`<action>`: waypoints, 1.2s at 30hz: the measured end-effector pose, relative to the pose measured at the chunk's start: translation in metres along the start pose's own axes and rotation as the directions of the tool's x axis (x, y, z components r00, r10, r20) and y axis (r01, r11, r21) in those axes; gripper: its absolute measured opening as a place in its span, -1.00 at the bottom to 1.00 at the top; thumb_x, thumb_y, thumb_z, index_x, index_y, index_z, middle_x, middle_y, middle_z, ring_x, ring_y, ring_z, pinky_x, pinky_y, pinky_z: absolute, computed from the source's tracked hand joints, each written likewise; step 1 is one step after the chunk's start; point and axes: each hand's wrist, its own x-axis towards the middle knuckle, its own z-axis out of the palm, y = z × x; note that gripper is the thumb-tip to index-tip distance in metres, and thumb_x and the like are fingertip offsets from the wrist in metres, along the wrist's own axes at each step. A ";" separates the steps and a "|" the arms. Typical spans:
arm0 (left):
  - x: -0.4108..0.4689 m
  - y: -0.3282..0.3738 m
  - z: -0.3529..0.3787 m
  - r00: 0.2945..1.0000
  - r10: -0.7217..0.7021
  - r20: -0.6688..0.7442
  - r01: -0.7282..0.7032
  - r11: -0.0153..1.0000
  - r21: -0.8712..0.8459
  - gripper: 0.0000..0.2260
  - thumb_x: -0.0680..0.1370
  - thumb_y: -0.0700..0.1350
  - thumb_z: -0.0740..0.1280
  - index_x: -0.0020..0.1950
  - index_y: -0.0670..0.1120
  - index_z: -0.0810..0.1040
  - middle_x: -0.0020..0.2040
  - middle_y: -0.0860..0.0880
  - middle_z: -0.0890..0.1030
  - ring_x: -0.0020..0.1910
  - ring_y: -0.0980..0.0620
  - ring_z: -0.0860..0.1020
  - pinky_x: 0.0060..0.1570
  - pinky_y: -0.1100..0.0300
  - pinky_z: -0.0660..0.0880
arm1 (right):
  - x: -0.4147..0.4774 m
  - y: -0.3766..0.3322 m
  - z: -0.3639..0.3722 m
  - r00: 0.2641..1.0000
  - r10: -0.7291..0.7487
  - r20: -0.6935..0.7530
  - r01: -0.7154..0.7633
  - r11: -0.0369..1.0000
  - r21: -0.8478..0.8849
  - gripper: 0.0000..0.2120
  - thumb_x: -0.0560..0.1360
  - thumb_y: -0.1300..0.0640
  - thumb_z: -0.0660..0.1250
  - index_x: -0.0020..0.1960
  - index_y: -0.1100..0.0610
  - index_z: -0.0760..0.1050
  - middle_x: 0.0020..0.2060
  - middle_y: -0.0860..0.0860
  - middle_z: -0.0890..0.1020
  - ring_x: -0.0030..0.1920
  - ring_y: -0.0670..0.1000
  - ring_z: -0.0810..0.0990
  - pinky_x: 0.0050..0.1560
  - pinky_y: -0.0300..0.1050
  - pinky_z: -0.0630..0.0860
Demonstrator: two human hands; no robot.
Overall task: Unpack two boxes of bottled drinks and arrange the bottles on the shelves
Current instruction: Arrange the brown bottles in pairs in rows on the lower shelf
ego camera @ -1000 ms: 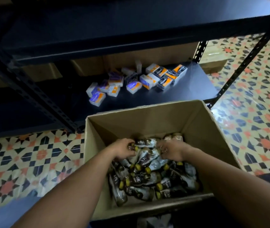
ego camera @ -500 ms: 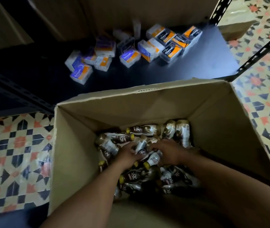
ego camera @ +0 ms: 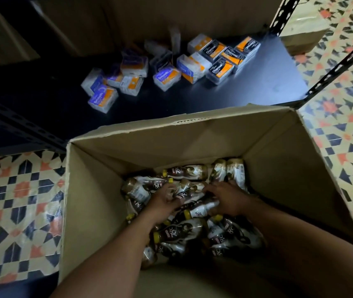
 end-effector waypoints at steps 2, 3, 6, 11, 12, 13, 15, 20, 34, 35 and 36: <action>0.000 0.002 -0.001 0.998 0.019 -0.054 -0.023 0.997 -0.069 -0.55 0.54 0.00 0.50 0.35 0.19 0.41 0.20 0.01 0.54 0.07 0.08 0.57 0.04 0.01 0.62 | -0.001 0.001 0.000 0.999 0.035 0.004 -0.035 0.997 0.065 -0.35 0.45 -0.13 0.51 0.46 -0.09 0.34 0.34 -0.03 0.56 0.38 0.08 0.47 0.41 0.06 0.24; 0.001 0.003 -0.002 0.997 0.017 -0.070 -0.025 0.993 -0.113 -0.56 0.53 -0.01 0.51 0.33 0.20 0.42 0.23 -0.01 0.54 0.10 0.04 0.58 0.10 -0.07 0.62 | 0.000 -0.001 0.000 0.999 0.044 0.008 -0.044 0.998 0.050 -0.33 0.44 -0.13 0.52 0.45 -0.07 0.32 0.34 -0.03 0.57 0.38 0.09 0.48 0.42 0.08 0.22; 0.000 0.007 -0.002 0.989 0.056 -0.138 -0.075 0.988 -0.136 -0.57 0.51 0.00 0.52 0.31 0.20 0.43 0.23 0.02 0.51 0.16 0.06 0.52 0.07 0.09 0.57 | 0.003 -0.006 0.002 0.998 0.056 0.035 -0.056 0.998 -0.014 -0.24 0.41 -0.15 0.52 0.47 -0.05 0.23 0.39 0.02 0.52 0.42 0.14 0.40 0.45 0.13 0.14; -0.001 0.010 -0.006 0.965 0.075 -0.250 -0.124 0.974 -0.187 -0.58 0.43 0.05 0.58 0.23 0.23 0.53 0.19 0.03 0.63 0.12 0.07 0.63 0.18 0.01 0.59 | -0.003 -0.007 0.003 0.999 0.026 0.025 -0.029 0.994 0.105 -0.32 0.44 -0.03 0.51 0.45 -0.02 0.26 0.33 0.01 0.48 0.32 0.08 0.43 0.31 0.01 0.33; -0.002 0.013 -0.008 0.963 0.073 -0.261 -0.130 0.969 -0.209 -0.56 0.43 0.03 0.58 0.25 0.20 0.54 0.14 0.04 0.66 0.09 0.09 0.65 0.17 0.01 0.60 | -0.006 -0.007 0.003 1.000 0.014 0.009 -0.015 0.988 0.151 -0.33 0.45 -0.01 0.51 0.46 -0.02 0.29 0.32 0.01 0.47 0.29 0.05 0.45 0.30 0.00 0.38; -0.003 0.017 -0.010 0.959 0.073 -0.274 -0.140 0.962 -0.233 -0.56 0.44 -0.01 0.58 0.27 0.15 0.54 0.10 0.06 0.68 0.07 0.09 0.65 0.15 0.03 0.61 | -0.009 -0.006 0.002 1.000 0.009 -0.010 -0.007 0.982 0.191 -0.32 0.45 0.01 0.51 0.49 -0.03 0.30 0.31 0.00 0.45 0.28 0.04 0.45 0.30 -0.02 0.43; -0.010 0.030 -0.013 0.951 0.086 -0.295 -0.171 0.947 -0.274 -0.56 0.45 -0.09 0.58 0.28 0.10 0.54 0.07 0.08 0.68 0.06 0.12 0.65 0.07 0.13 0.62 | -0.014 -0.003 -0.001 0.996 0.021 -0.087 0.003 0.964 0.267 -0.32 0.46 0.03 0.51 0.52 -0.05 0.35 0.26 0.00 0.45 0.26 0.02 0.47 0.30 -0.03 0.46; -0.028 0.055 -0.028 0.927 0.164 -0.338 -0.254 0.937 -0.242 -0.72 0.45 -0.16 0.58 0.09 0.02 0.61 0.06 0.10 0.68 0.11 0.23 0.59 -0.04 0.38 0.51 | -0.031 -0.004 -0.023 0.941 0.151 -0.303 0.045 0.831 0.555 -0.51 0.47 0.13 0.55 0.36 0.04 0.50 0.18 -0.05 0.64 0.17 -0.03 0.63 0.26 0.04 0.57; -0.196 0.162 -0.066 0.632 0.613 -0.474 -0.613 0.769 0.178 -0.70 0.40 -0.06 0.62 0.00 -0.02 0.57 -0.16 0.12 0.65 -0.17 0.32 0.59 -0.15 0.37 0.44 | -0.165 -0.099 -0.092 0.715 0.135 -0.686 0.505 0.579 0.640 -0.36 0.47 0.27 0.54 0.38 -0.18 0.37 0.08 -0.03 0.68 0.12 -0.04 0.67 0.10 -0.13 0.62; -0.210 0.169 -0.069 0.612 0.636 -0.470 -0.629 0.752 0.198 -0.64 0.39 -0.03 0.62 0.09 0.07 0.55 -0.12 0.16 0.65 -0.11 0.34 0.60 -0.11 0.37 0.46 | -0.176 -0.108 -0.099 0.688 0.125 -0.715 0.535 0.578 0.616 -0.30 0.48 0.28 0.53 0.41 -0.24 0.33 0.09 -0.03 0.67 0.14 -0.02 0.68 0.13 -0.06 0.63; -0.224 0.176 -0.072 0.584 0.661 -0.471 -0.644 0.730 0.228 -0.57 0.38 0.01 0.62 0.15 0.17 0.52 -0.08 0.18 0.66 -0.06 0.33 0.61 -0.07 0.37 0.49 | -0.188 -0.118 -0.108 0.661 0.115 -0.742 0.566 0.574 0.592 -0.21 0.48 0.30 0.52 0.47 -0.28 0.27 0.10 -0.03 0.66 0.15 -0.03 0.68 0.15 -0.04 0.63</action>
